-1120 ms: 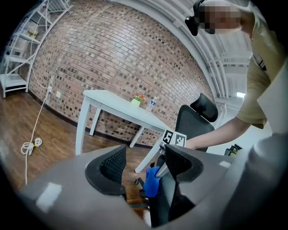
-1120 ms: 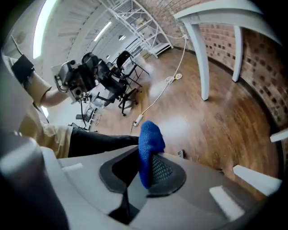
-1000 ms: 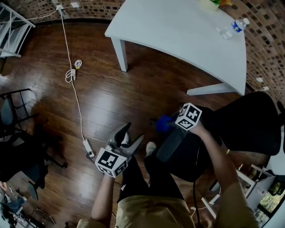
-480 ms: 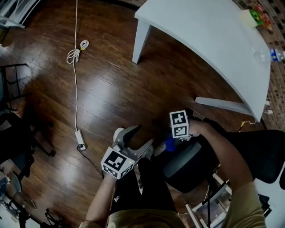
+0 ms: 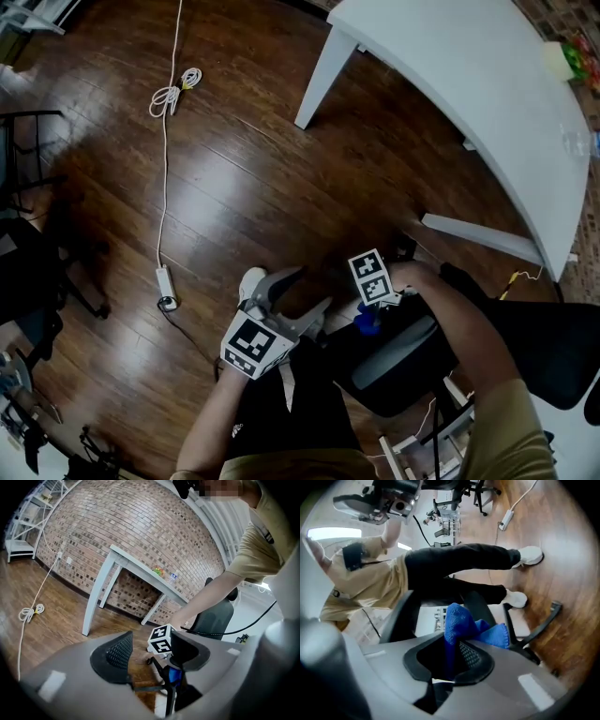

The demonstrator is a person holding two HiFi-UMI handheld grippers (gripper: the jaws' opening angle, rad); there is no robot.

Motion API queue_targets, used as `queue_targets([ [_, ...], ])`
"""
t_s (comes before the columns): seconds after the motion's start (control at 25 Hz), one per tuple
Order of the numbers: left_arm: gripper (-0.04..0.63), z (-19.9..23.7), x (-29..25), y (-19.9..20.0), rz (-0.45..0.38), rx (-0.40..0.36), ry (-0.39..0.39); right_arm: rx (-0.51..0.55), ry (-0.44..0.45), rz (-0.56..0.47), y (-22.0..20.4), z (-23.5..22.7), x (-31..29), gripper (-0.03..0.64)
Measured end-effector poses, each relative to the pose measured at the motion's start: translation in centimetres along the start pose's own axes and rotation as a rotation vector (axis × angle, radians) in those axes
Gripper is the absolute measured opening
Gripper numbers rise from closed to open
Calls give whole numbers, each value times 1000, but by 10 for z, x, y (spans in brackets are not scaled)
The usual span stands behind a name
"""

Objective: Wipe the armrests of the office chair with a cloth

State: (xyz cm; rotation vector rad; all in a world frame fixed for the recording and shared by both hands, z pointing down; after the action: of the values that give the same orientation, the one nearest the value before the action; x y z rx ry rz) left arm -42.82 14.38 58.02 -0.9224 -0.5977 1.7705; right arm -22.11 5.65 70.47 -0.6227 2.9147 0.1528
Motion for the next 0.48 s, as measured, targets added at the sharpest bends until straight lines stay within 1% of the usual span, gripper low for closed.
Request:
queue_targets([
  [0.12,244,2,0,-5,-10,14,-2,-5,-166,-42,-8,-39,-5,32],
  [0.28,244,10,-3,-13,-8,16,6,-50,-380,-86,-23,-90,-4,32],
  [0.36,245,12,-3,-18,-7,23,13,-114,-468,-128,-30,-114,-1,32],
  [0.48,245,11,-2,-29,8,27,8,-261,-587,-177,-43,-140,2,32],
])
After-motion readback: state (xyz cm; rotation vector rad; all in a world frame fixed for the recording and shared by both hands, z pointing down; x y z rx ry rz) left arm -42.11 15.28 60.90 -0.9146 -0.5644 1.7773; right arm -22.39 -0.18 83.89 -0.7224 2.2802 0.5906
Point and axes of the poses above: the fingertips, and each gripper's own axes: x backward along the fingers, z to its left, y out of its top, the point moved 4 cm from there along x, backward along the fingers, and after that the axes turned 6 degrees about -y, right-handed, at the moved point
